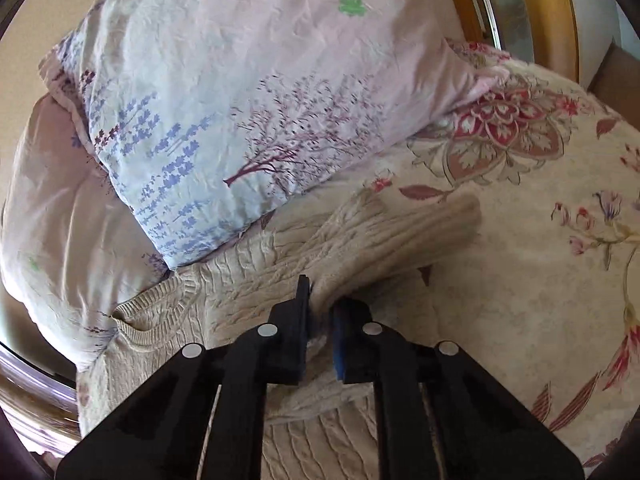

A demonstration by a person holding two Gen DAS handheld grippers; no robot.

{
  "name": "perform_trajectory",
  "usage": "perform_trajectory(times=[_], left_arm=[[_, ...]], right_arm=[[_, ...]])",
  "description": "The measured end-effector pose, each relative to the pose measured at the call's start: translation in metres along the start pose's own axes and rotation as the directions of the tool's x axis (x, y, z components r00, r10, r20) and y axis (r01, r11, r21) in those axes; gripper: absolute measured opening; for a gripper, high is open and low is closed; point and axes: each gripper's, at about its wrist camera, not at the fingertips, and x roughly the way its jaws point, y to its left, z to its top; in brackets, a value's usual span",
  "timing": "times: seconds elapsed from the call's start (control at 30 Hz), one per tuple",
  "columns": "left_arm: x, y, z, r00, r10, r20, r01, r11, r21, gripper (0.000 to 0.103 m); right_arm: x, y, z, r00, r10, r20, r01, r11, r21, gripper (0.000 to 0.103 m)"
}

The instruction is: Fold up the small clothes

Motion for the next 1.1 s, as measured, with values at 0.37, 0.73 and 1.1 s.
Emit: perform_trajectory(times=[0.37, 0.73, 1.1], left_arm=[[-0.003, 0.021, 0.011, 0.992, -0.122, 0.029, 0.125, 0.981, -0.15, 0.097], [0.051, 0.024, 0.017, 0.957, -0.236, -0.166, 0.176, 0.932, -0.316, 0.065], [0.11, 0.014, 0.016, 0.939, -0.177, -0.296, 0.057, 0.927, -0.371, 0.026]], right_arm=[[0.016, 0.203, -0.093, 0.937, 0.288, -0.197, -0.348, 0.802, -0.485, 0.014], [-0.004, 0.132, -0.102, 0.862, 0.388, -0.326, -0.461, 0.867, -0.187, 0.048], [-0.031, -0.049, -0.047, 0.947, 0.307, -0.094, -0.257, 0.9, 0.352, 0.035]])
